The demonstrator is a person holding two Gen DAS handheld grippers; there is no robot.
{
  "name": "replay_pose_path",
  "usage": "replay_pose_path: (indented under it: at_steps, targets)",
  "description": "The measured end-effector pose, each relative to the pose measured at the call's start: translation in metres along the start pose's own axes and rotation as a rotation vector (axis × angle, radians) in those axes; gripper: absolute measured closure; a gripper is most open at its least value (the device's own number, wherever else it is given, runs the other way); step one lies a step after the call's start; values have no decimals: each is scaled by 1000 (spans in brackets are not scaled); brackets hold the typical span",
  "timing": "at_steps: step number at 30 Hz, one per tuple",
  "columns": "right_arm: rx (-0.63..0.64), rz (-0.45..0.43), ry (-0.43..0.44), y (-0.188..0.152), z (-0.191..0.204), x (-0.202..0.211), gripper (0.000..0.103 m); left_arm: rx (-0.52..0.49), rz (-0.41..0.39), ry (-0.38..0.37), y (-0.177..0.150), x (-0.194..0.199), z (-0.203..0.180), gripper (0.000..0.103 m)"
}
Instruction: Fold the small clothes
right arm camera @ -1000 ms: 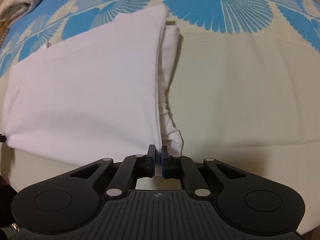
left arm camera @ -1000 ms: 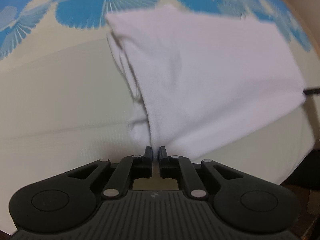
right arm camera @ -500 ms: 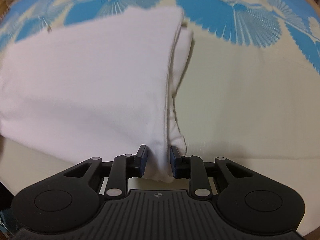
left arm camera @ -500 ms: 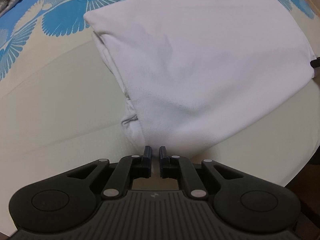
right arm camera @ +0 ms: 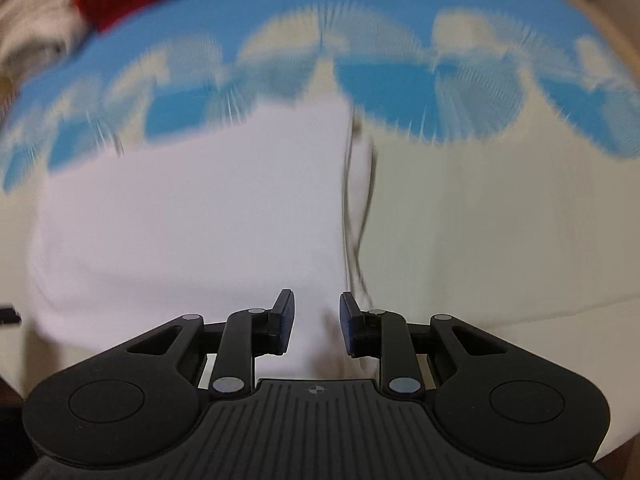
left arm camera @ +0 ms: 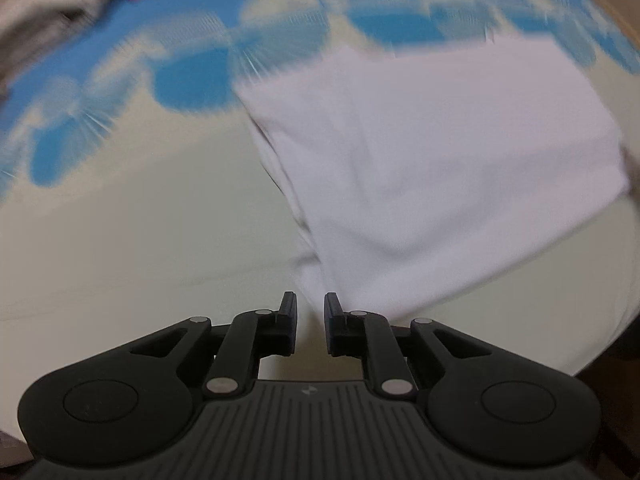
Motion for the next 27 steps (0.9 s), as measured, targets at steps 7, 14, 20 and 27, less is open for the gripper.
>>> replay_pose_path:
  at_steps: [7, 14, 20, 27]
  targets:
    - [63, -312, -17, -26, 18, 85, 72, 354, -265, -36, -34, 80, 17, 63]
    - [-146, -310, -20, -82, -6, 46, 72, 476, -166, -14, -84, 23, -25, 68]
    - [-245, -272, -36, -86, -24, 25, 72, 462, -194, -2, -71, 14, -33, 66]
    - [-305, -214, -56, -87, -36, 7, 72, 557, -131, -42, -46, -9, -14, 47]
Point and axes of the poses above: each gripper's, at about its wrist camera, not at the fingertips, and x roughly against the way its jaws point, z to its left, y to its top, the point moved 5 cm from there along -x, roughly the way its jaws point, and after that the axes turned 4 degrees about x, right-handed, at the moved point
